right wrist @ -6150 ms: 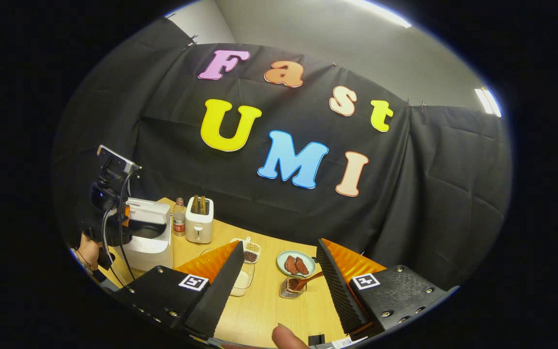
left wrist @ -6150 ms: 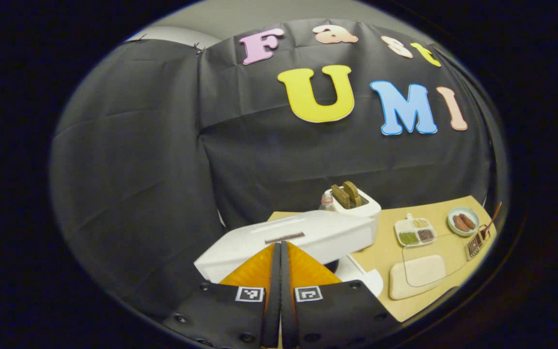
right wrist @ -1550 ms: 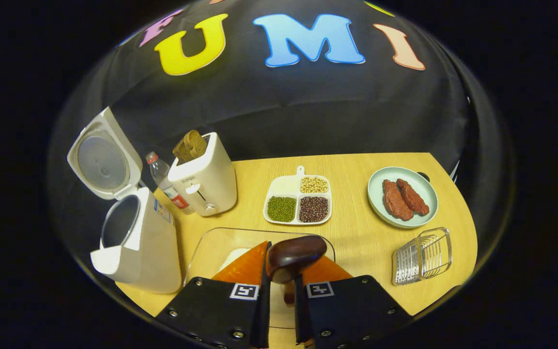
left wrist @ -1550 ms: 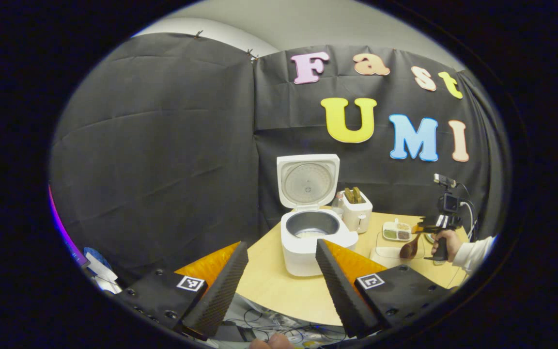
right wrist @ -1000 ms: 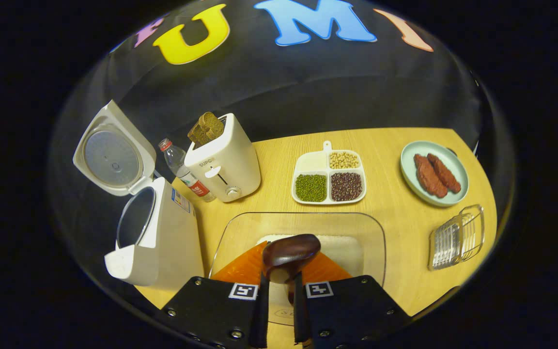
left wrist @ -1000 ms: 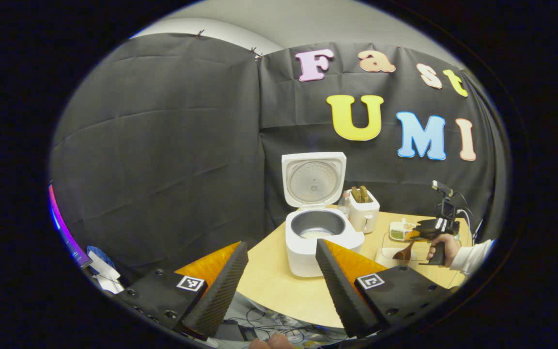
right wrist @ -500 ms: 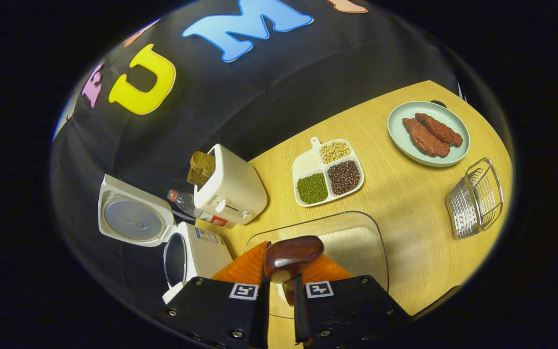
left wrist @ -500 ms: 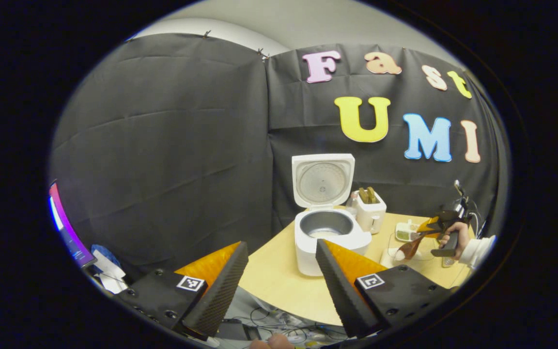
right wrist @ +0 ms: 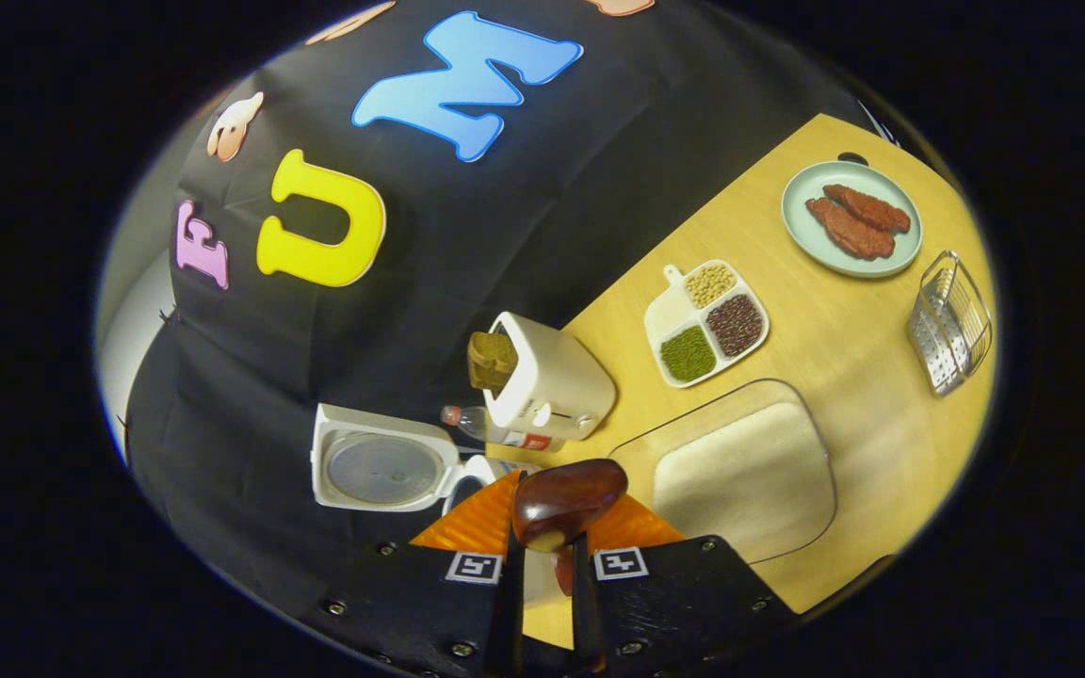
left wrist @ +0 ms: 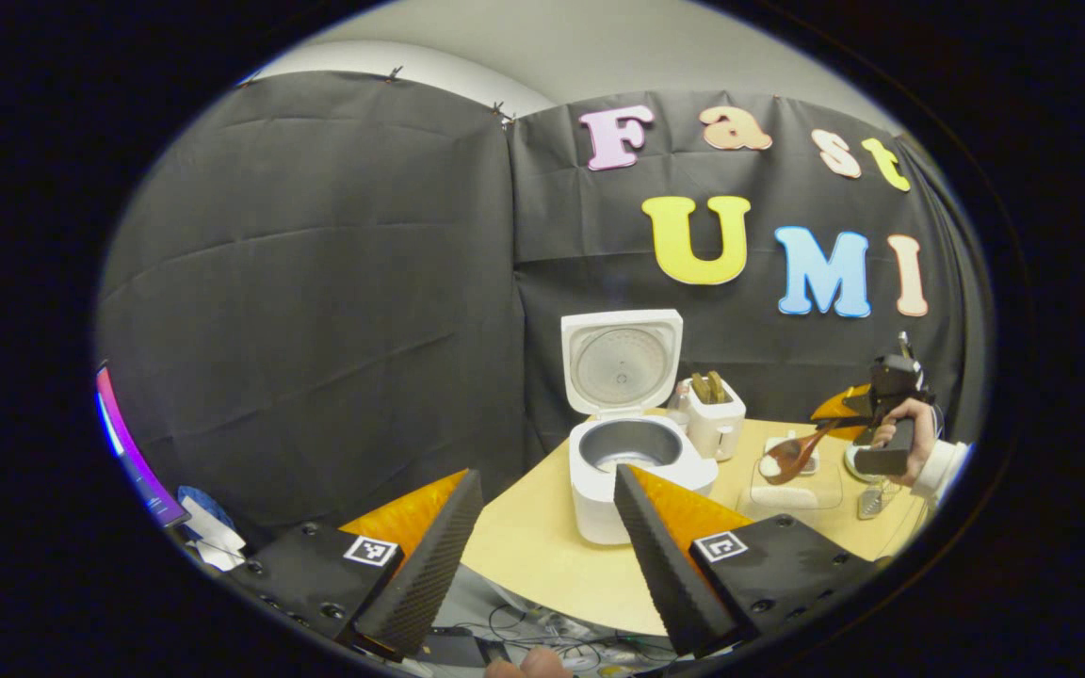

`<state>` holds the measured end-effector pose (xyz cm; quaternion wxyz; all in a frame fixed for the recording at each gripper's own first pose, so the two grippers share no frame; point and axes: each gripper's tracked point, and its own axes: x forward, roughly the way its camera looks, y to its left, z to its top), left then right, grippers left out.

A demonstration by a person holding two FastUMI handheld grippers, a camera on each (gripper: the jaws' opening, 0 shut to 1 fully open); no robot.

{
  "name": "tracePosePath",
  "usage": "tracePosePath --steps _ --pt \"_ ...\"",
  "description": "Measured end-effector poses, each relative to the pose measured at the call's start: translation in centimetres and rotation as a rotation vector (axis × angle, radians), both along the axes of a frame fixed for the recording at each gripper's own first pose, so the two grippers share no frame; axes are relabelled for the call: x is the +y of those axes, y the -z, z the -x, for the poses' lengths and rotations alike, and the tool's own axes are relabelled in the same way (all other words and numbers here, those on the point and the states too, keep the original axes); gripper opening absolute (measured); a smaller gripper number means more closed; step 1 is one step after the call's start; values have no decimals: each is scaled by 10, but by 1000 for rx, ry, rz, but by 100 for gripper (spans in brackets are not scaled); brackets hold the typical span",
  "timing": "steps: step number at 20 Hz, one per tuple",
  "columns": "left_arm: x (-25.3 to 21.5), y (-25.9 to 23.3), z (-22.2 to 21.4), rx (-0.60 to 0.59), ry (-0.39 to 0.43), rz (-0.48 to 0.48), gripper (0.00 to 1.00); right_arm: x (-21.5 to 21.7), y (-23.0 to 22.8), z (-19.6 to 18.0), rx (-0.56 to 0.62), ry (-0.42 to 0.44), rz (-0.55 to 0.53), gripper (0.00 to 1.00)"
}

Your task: Close the left gripper, press the button to open the rice cooker; take a wooden spoon from the chopstick holder with the right hand, scoop a spoonful of rice and pour it into the rice cooker, then put the wooden spoon back into the chopstick holder.

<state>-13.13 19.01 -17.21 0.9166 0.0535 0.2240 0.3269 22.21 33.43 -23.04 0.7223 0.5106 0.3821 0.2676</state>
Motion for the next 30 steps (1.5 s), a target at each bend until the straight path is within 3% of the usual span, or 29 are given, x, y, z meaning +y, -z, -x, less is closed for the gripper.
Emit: tracePosePath --steps 5,8,11,12,16,20,25,30 --pt "10 -8 18 -15 -19 -2 100 57 -61 4 -29 -22 -102 21" --pt "20 -12 28 -17 -43 -9 100 107 -81 1 -73 -43 -83 21" --pt "30 -13 41 -21 -75 -8 100 157 -84 5 -135 -74 -4 21" --pt "32 -13 45 -21 -86 -5 96 172 -81 5 -158 -83 30 21" --pt "44 -10 63 -16 -129 -8 98 220 -72 8 -238 -124 146 21" --pt "45 -10 70 -13 -169 2 98 241 -72 10 -365 -135 265 21" --pt "53 0 77 -10 -201 15 98 270 -83 23 -599 -182 414 21" --pt "57 1 95 -10 -220 18 98 289 -101 47 -930 -251 612 21"
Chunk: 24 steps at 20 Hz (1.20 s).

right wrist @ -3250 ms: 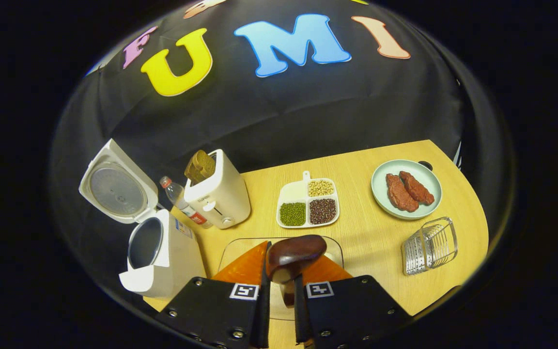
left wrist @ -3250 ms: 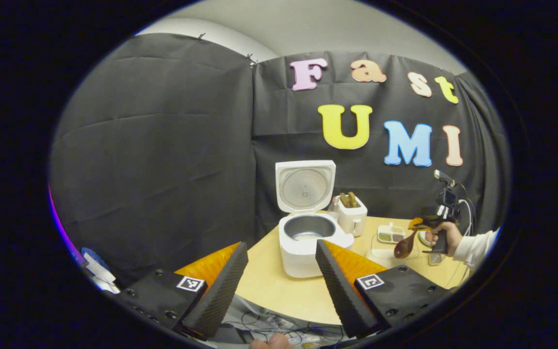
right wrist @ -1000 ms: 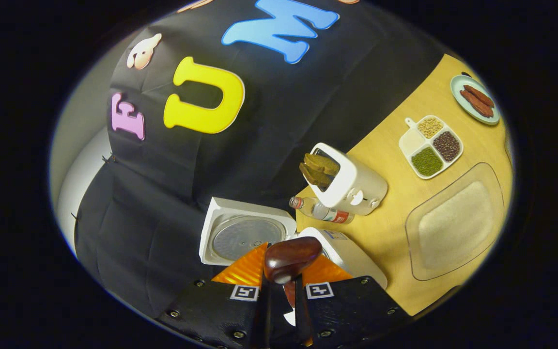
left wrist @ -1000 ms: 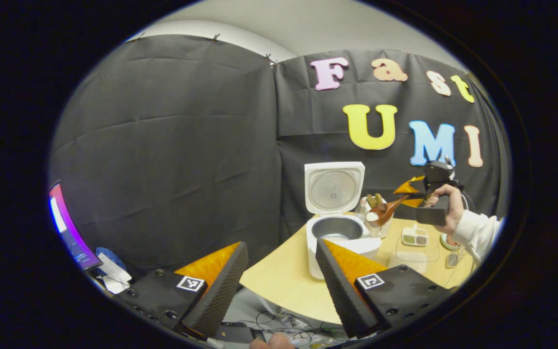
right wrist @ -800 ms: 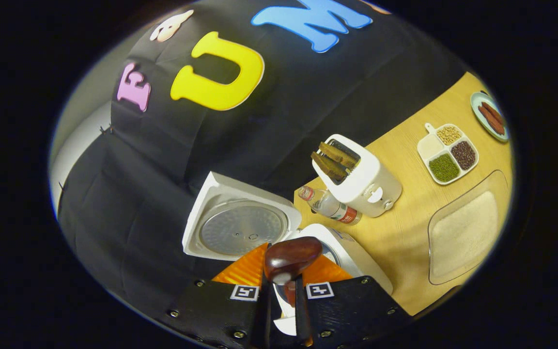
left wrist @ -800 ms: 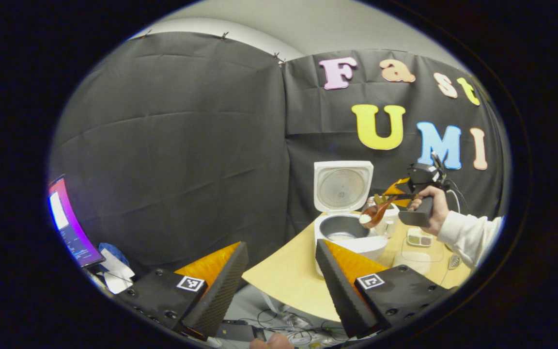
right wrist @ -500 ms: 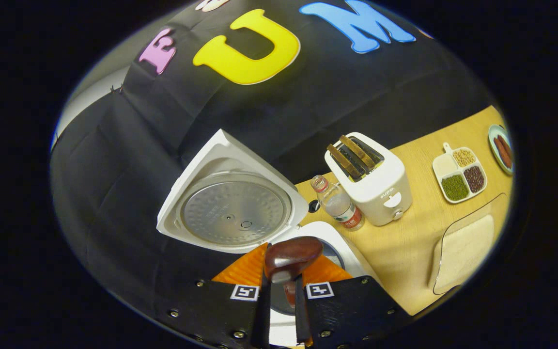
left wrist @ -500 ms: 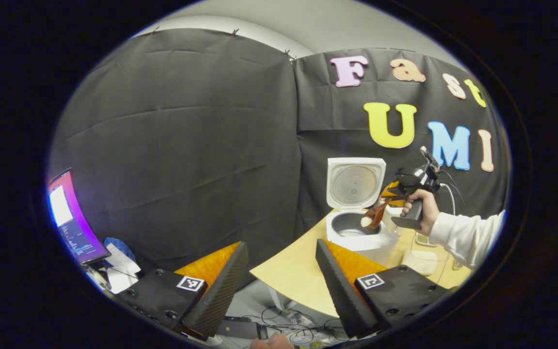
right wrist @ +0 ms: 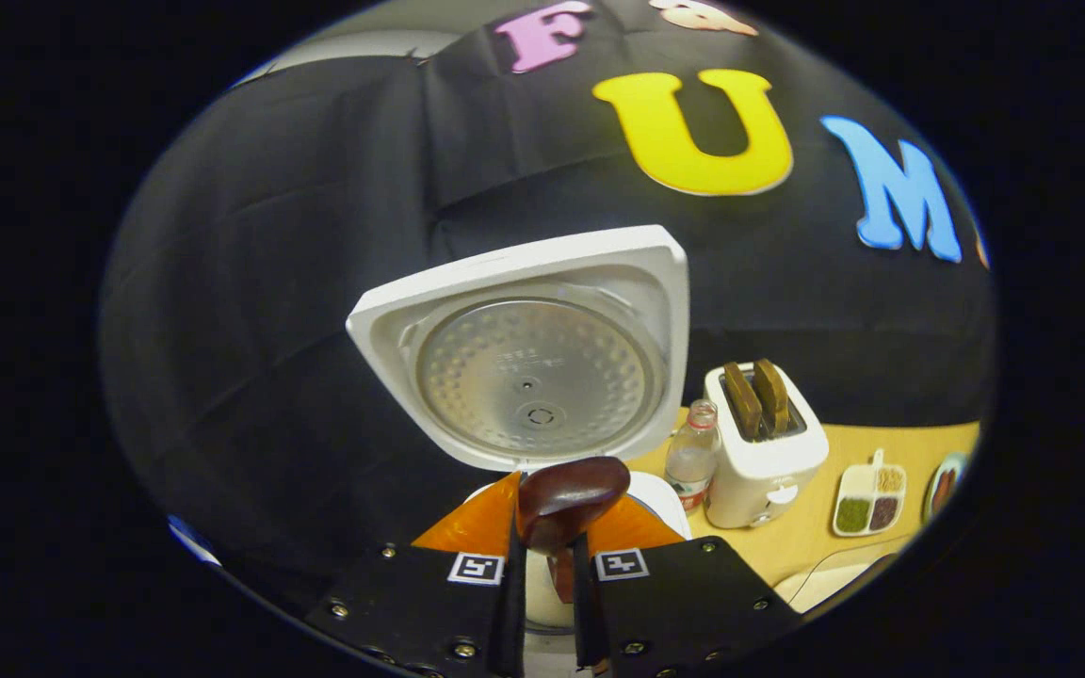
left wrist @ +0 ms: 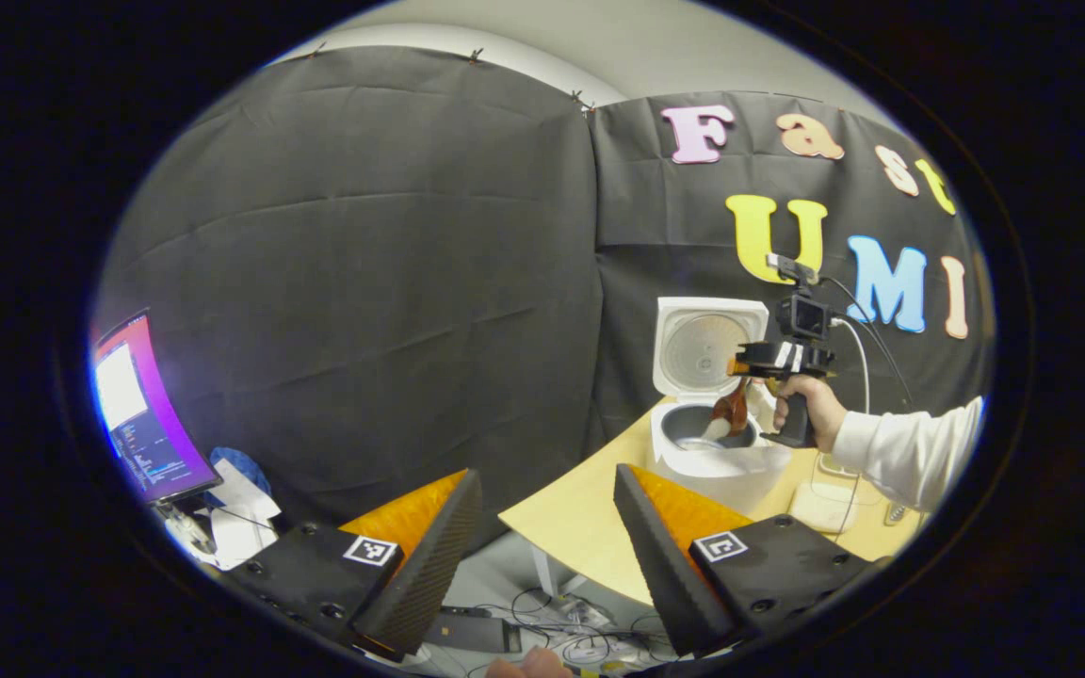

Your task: Close the left gripper, press the button to open the rice cooker; take a wooden spoon from the chopstick holder with the right hand, scoop a spoonful of rice and pour it into the rice cooker, then put the wooden spoon back into the chopstick holder.

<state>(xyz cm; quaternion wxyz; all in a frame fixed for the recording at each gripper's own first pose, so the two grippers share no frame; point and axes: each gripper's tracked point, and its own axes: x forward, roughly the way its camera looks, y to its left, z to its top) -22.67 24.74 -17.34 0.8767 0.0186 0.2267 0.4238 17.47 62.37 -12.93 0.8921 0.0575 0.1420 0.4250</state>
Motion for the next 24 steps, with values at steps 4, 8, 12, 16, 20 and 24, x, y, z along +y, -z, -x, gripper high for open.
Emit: tracePosePath --steps 4,8,12,16,20,24 --pt "1 0 12 -8 -21 9 99 10 4 25 -262 -43 145 21" --pt "1 -2 12 -8 -28 9 100 12 8 36 -438 -45 237 21" --pt "0 -8 16 -16 -14 -2 98 -3 0 37 -360 -40 206 21" --pt "-6 -19 18 -45 22 -14 100 -43 -27 27 -187 -5 102 21" --pt "-8 -27 13 -100 83 -13 100 -112 -59 12 -49 74 -4 21" --pt "-19 -27 -3 -175 182 18 99 -207 -66 -1 90 195 -102 21"
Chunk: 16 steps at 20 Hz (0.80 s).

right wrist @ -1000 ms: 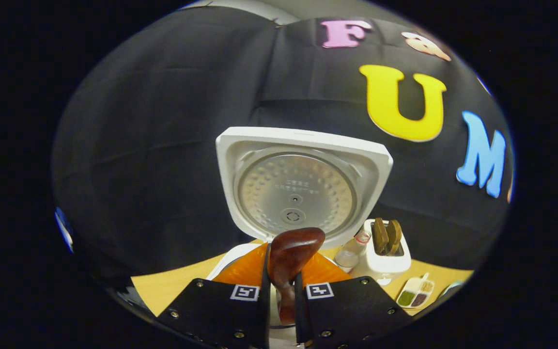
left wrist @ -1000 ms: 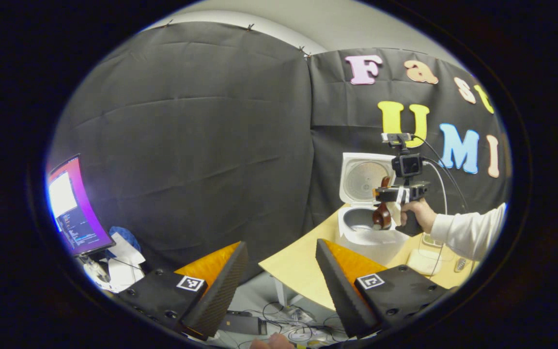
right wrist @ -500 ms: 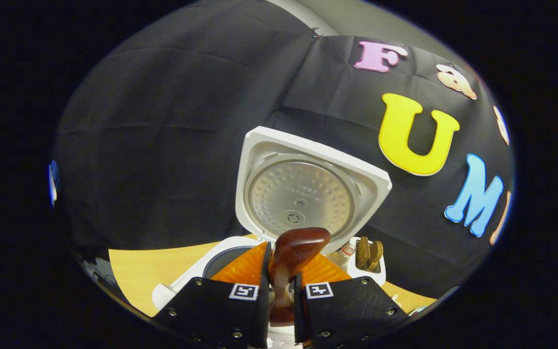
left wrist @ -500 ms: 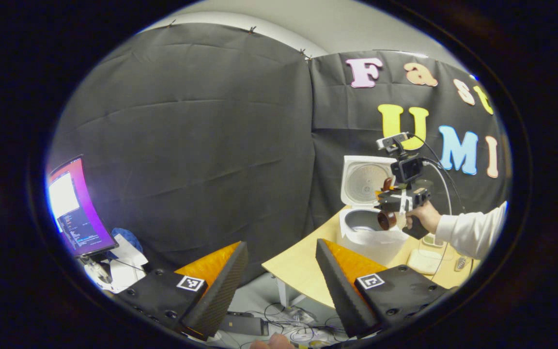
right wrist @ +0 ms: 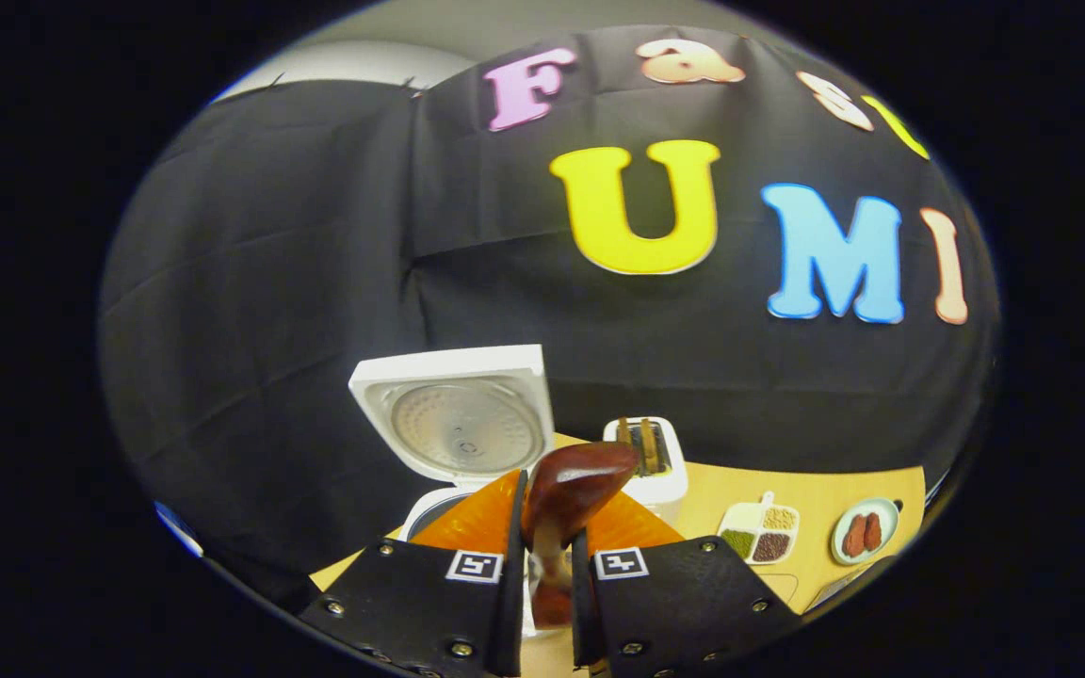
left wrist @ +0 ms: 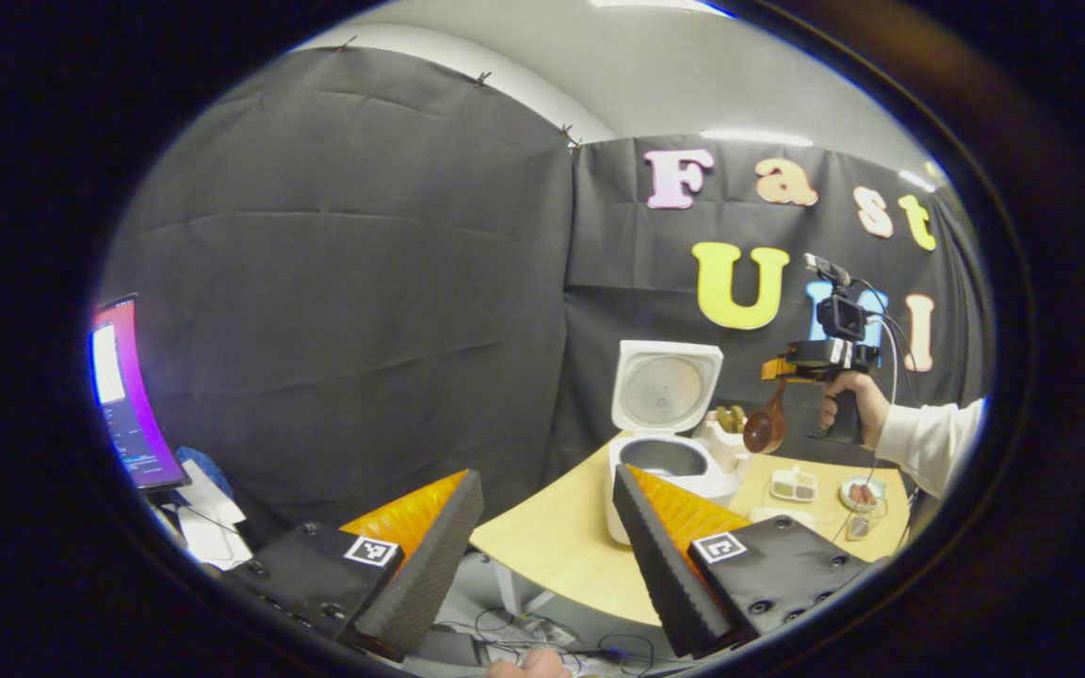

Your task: Close the left gripper, press the button to open the rice cooker; take a wooden spoon from the chopstick holder with the right hand, scoop a spoonful of rice and pour it into the rice cooker, then put the wooden spoon back into the chopstick holder.

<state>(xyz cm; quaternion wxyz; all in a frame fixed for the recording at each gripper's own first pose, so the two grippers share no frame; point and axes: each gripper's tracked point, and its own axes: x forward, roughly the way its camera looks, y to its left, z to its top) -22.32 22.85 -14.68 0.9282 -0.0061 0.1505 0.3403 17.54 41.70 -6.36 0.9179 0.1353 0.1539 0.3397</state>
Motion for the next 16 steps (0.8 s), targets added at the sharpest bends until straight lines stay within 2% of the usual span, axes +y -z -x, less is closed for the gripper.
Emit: tracePosePath --steps 6,9,12,14,15,16 --pt "-34 15 -27 -37 159 54 95 -163 28 -13 137 207 -78 21" --pt "-47 18 -35 -60 172 97 94 -240 53 -23 191 307 -109 21" --pt "-64 21 -40 -53 159 109 94 -304 99 -44 276 394 -150 21" --pt "-78 21 -46 -39 141 95 94 -341 137 -59 348 432 -172 21" --pt "-88 24 -49 -23 128 92 98 -355 155 -66 384 442 -179 21" --pt "-101 23 -54 -18 121 91 94 -369 173 -72 403 452 -181 21"
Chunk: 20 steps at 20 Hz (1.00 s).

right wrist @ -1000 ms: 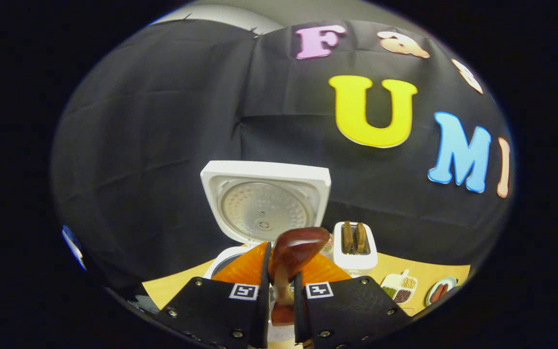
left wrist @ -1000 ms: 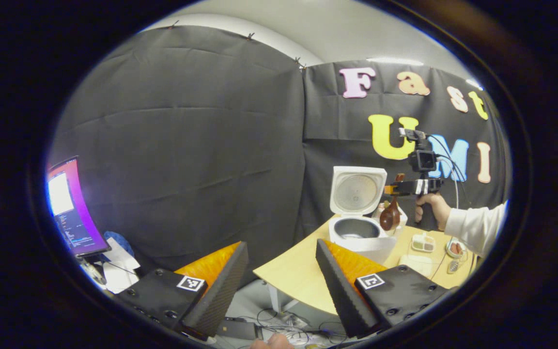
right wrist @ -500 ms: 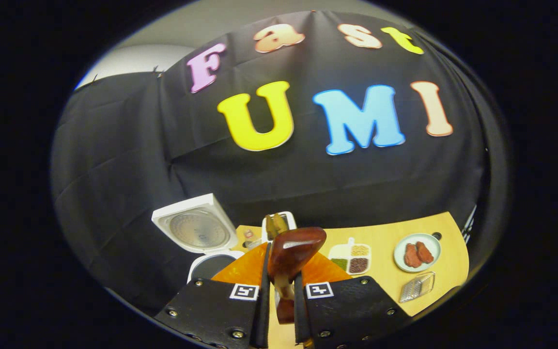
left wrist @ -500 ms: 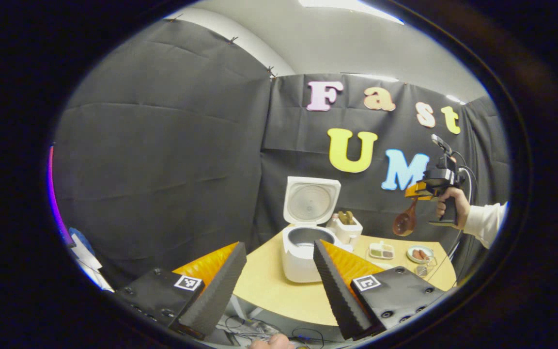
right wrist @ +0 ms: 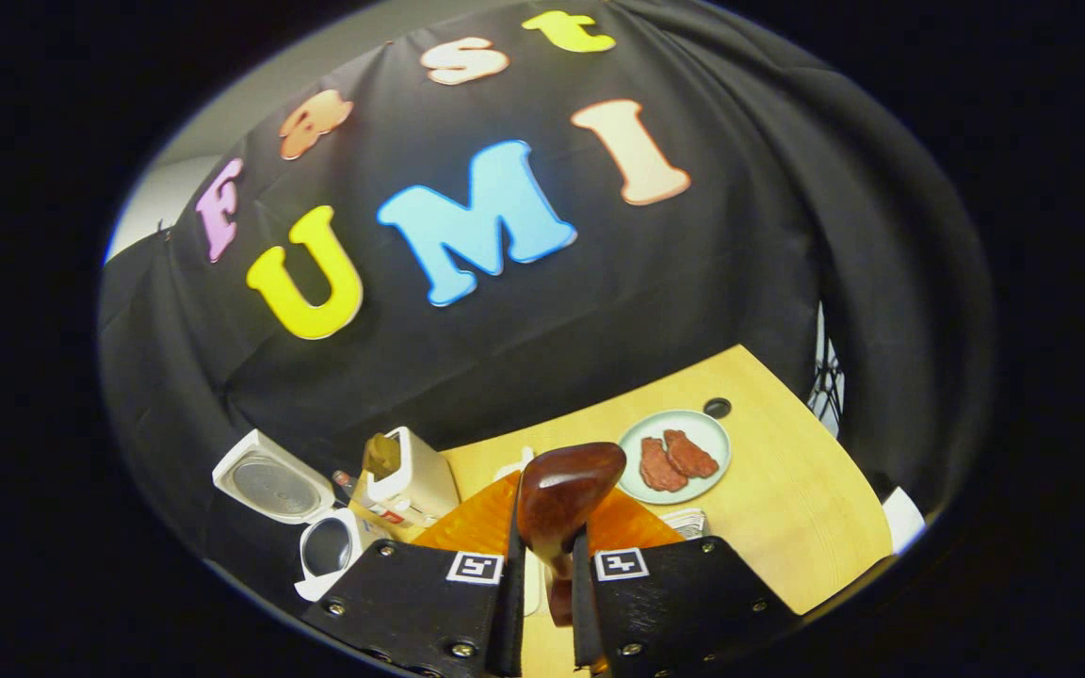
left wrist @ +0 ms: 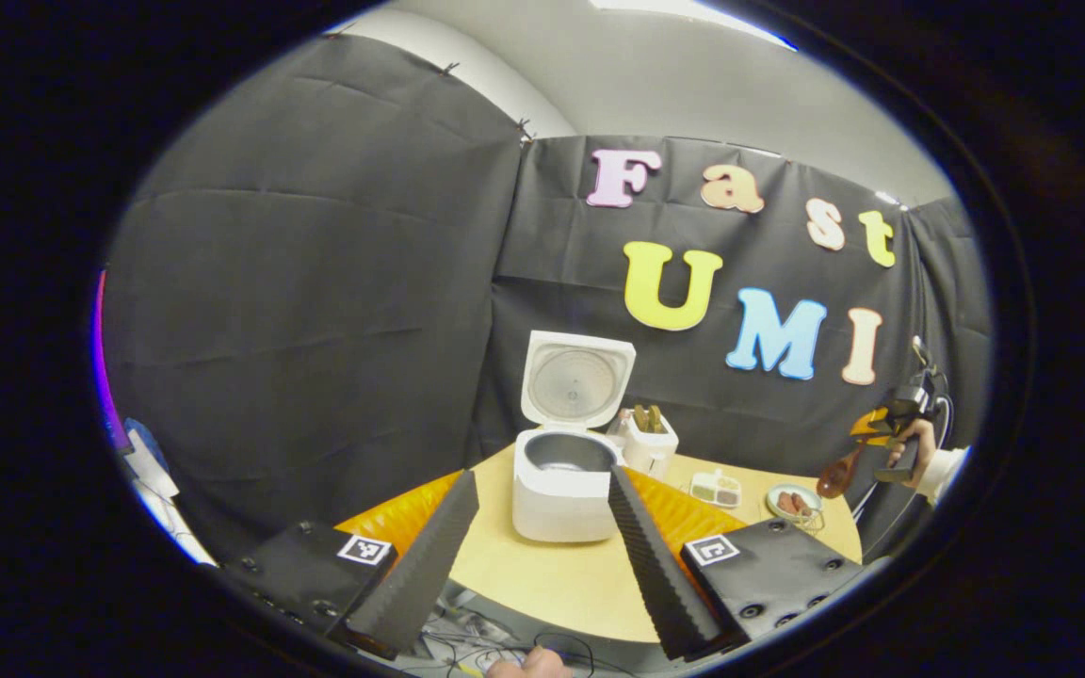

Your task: Close the left gripper, press the button to open the rice cooker; take a wooden spoon from the chopstick holder with the right hand, scoop a spoonful of rice and pour it into the rice cooker, then put the wooden spoon back into the chopstick holder.

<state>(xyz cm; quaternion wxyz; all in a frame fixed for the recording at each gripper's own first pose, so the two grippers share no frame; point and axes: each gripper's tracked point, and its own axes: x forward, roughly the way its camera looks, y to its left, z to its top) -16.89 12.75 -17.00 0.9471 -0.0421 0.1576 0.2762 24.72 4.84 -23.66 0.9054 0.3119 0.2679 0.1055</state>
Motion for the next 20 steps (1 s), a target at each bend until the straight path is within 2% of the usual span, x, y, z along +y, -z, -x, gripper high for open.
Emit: tracePosePath --steps 3,4,9,15,16,20 --pt "-45 10 -18 41 -11 4 94 -22 52 -22 45 -7 -7 22" --pt "-59 11 -22 48 -23 3 98 -26 65 -30 54 -18 -5 21" --pt "-123 30 -38 119 -45 23 94 -27 118 -61 94 -55 -13 22" --pt "-142 14 -47 185 -49 -56 100 -15 171 -77 167 -67 -61 22" --pt "-143 14 -46 192 -57 -64 94 -12 179 -77 181 -68 -72 21" --pt "-149 21 -45 226 -71 -71 94 -5 188 -75 205 -75 -182 24"
